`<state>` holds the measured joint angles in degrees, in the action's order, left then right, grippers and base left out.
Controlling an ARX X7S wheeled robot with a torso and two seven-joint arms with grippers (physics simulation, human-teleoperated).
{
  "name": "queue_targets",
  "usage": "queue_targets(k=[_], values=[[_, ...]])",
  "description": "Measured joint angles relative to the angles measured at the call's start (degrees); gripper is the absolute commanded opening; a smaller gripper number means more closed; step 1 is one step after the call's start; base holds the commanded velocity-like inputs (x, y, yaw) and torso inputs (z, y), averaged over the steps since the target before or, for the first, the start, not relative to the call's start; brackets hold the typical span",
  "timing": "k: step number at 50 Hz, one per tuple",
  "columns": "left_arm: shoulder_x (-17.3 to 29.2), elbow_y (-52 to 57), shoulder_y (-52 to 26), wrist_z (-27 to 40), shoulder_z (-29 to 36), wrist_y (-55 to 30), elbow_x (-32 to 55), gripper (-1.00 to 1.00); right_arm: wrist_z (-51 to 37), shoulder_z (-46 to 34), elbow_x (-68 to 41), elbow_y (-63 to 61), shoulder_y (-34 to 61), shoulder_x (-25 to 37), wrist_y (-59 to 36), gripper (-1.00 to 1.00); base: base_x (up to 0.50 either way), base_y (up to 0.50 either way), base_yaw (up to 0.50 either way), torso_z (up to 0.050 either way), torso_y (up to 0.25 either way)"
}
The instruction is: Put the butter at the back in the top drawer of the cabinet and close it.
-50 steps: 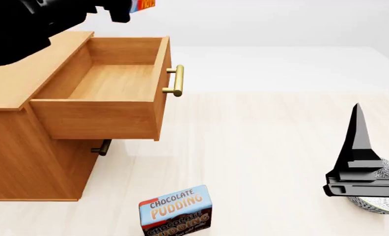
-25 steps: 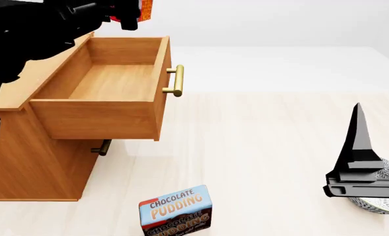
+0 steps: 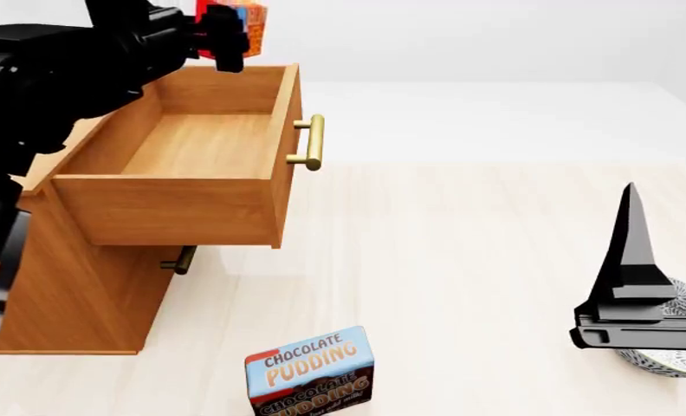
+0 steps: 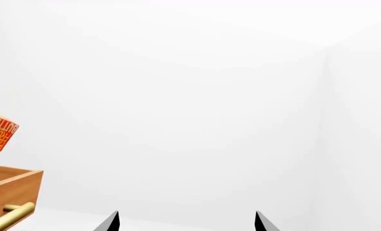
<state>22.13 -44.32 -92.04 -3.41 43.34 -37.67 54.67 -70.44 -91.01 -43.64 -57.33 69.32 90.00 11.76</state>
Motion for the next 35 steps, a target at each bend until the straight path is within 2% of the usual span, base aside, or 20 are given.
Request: queue_targets(k=[35], values=[[-2.7, -10.3, 0.3, -5.0, 1.8, 2.3, -2.2, -1.0, 0.6, 0.4, -0.4, 0.3, -0.3, 0.0, 0.0, 1.0, 0.0, 0.0, 0.0, 0.001, 0.001]])
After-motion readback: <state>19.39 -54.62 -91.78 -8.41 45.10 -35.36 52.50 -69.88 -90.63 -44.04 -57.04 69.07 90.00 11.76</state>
